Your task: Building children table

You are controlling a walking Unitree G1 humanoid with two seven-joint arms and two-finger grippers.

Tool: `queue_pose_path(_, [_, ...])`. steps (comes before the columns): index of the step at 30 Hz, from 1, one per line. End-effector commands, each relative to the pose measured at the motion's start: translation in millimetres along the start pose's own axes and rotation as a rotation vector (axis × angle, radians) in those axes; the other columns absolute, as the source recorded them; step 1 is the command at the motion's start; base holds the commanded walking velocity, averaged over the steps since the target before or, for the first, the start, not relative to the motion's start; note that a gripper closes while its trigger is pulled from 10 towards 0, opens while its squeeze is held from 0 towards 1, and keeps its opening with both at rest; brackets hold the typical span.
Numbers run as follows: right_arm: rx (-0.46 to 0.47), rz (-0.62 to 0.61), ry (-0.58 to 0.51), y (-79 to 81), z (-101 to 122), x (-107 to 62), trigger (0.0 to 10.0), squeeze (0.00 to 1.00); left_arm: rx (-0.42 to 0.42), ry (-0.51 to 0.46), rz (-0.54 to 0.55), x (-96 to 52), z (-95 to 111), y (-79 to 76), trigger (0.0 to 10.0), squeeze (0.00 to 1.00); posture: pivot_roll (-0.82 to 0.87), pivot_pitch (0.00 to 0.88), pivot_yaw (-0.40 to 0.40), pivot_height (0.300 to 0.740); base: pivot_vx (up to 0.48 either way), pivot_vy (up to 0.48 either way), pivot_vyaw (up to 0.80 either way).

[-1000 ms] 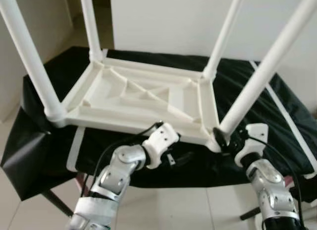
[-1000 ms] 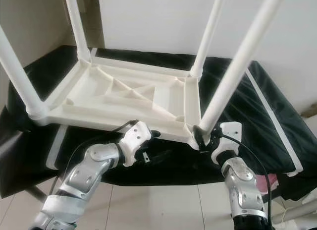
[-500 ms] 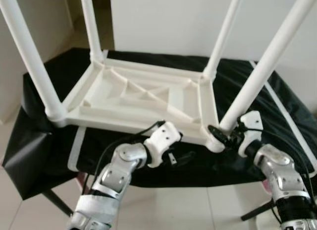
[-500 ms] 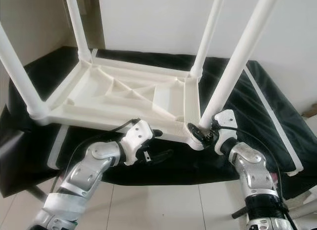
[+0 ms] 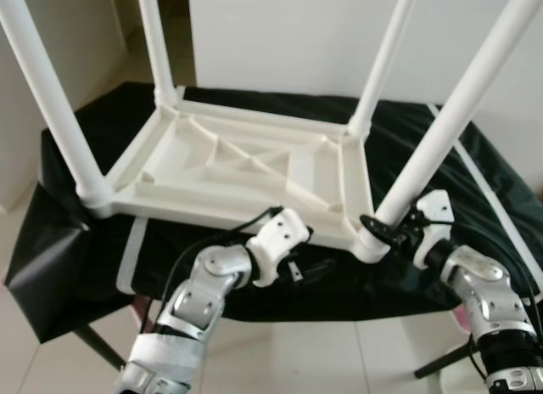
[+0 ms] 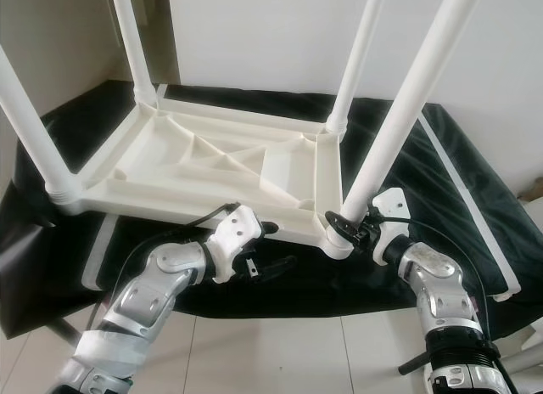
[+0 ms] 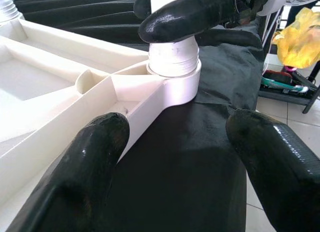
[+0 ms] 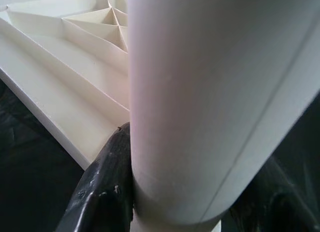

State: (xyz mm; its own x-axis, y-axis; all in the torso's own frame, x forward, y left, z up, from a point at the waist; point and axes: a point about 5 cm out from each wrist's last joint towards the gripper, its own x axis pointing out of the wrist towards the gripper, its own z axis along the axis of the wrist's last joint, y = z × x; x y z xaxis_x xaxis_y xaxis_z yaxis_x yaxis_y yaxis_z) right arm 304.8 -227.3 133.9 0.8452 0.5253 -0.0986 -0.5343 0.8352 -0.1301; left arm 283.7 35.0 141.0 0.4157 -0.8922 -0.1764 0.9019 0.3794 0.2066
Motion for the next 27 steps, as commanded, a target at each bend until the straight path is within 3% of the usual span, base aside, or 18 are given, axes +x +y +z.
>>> queue_pose_path(1, [0.068,-0.042,0.073,0.6,-17,-5.4,10.0,0.0,0.004,0.006,0.025,1.9,-1,-0.1,10.0,0.0,-0.01,0.0,-0.06,0.74,0.0,0.0,0.0])
queue_pose_path(9, [0.056,-0.278,0.103,2.7,-23,-2.7,10.0,0.0,0.008,0.007,0.019,1.9,-1,-0.7,10.0,0.0,-0.01,0.0,-0.059,0.74,0.0,0.0,0.0])
queue_pose_path(18, [0.106,-0.393,0.117,10.1,-26,-3.1,10.0,0.0,0.009,0.01,0.014,1.0,-2,-2.0,10.0,0.0,-0.01,0.0,-0.057,0.74,0.0,0.0,0.0])
queue_pose_path(24, [0.197,-0.574,0.11,28.5,-28,-1.6,10.0,0.0,0.009,0.011,0.008,0.5,-2,-2.2,10.0,0.0,-0.01,0.0,-0.058,0.74,0.0,0.0,0.0])
queue_pose_path(26, [0.24,-0.722,0.113,40.7,-31,-2.4,10.0,0.0,0.01,0.011,0.004,0.9,-2,-3.2,10.0,0.0,-0.01,0.0,-0.061,0.74,0.0,0.0,0.0])
queue_pose_path(27, [0.24,-0.722,0.113,40.7,-31,-2.4,10.0,0.0,0.01,0.011,0.004,0.9,-2,-3.2,10.0,0.0,-0.01,0.0,-0.061,0.74,0.0,0.0,0.0])
